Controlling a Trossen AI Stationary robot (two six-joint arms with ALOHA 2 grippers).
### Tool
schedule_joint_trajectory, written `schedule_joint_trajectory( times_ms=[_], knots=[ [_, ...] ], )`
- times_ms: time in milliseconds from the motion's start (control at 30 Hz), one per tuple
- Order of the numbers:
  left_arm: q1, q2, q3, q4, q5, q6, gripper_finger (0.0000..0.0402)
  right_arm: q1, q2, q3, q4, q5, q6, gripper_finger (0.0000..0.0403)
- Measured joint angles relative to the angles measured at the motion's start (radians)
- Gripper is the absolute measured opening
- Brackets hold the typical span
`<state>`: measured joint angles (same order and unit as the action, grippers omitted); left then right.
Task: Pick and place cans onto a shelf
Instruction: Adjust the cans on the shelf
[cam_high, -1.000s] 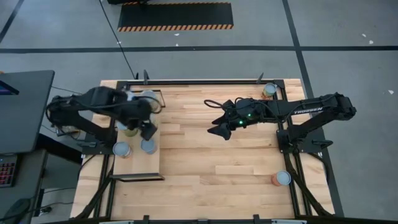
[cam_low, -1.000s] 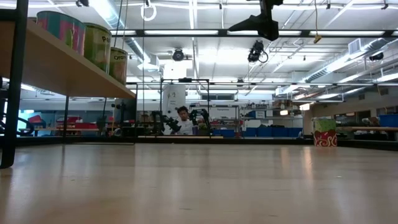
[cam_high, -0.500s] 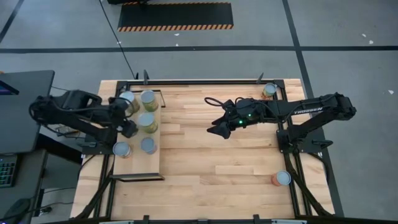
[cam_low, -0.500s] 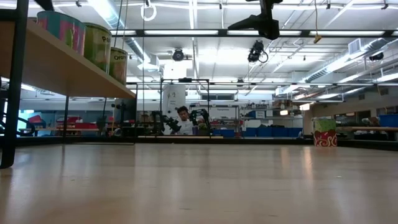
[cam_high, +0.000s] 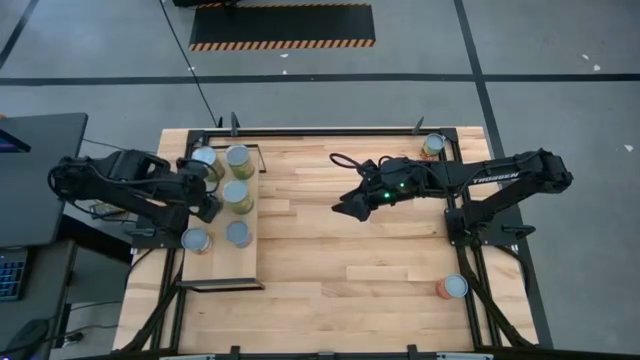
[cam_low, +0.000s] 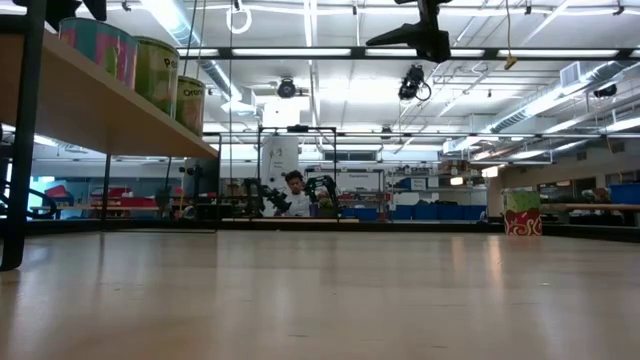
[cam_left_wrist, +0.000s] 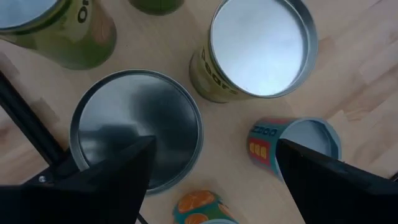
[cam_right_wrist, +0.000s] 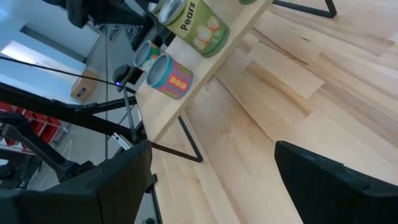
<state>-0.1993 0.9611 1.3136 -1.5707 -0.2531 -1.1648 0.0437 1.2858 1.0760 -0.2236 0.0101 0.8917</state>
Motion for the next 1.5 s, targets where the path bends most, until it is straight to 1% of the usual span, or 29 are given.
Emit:
schedule_joint_trajectory(
  times_ms=[300,500,600,667,700,767,833,933,1067,1200,1333,1500],
  knots=[
    [0.000,0.000,0.011,0.000,0.001,0.000,0.0343,0.000,0.000,0.000,0.026,0.000,-0.001,0.0347],
    [0.000,-0.012,0.089,0.000,-0.034,0.026,0.0343,0.000,0.000,0.000,0.026,0.000,-0.003,0.0347],
    [0.000,-0.014,0.140,0.001,-0.031,0.062,0.0343,0.000,0.000,0.000,0.026,0.000,-0.004,0.0347],
    [-0.004,-0.014,0.166,0.006,0.036,0.099,0.0343,0.000,0.000,0.000,0.026,0.000,-0.004,0.0347],
    [-0.010,-0.014,0.171,0.013,0.101,0.100,0.0343,0.000,0.000,0.000,0.026,0.000,-0.004,0.0347],
    [-0.031,-0.013,0.172,0.024,0.246,0.062,0.0343,0.000,0.000,0.000,0.026,-0.003,0.003,0.0347],
    [-0.075,-0.012,0.166,0.038,0.346,-0.001,0.0343,0.003,0.000,0.000,0.027,-0.003,0.014,0.0347],
    [-0.155,-0.013,0.133,0.042,0.393,-0.106,0.0343,0.015,0.000,0.000,0.027,-0.003,0.014,0.0347],
    [-0.228,-0.008,0.048,0.041,0.457,-0.238,0.0343,0.033,0.000,0.000,0.027,0.012,0.014,0.0347],
    [-0.264,0.000,-0.015,0.043,0.405,-0.304,0.0343,0.041,0.000,0.000,0.027,0.032,-0.008,0.0347],
    [-0.266,0.021,-0.058,0.051,0.363,-0.344,0.0343,0.038,0.000,0.000,0.027,0.045,-0.012,0.0347],
    [-0.266,0.057,-0.095,0.067,0.327,-0.346,0.0343,0.026,0.000,0.000,0.027,0.045,-0.015,0.0347]
  ],
)
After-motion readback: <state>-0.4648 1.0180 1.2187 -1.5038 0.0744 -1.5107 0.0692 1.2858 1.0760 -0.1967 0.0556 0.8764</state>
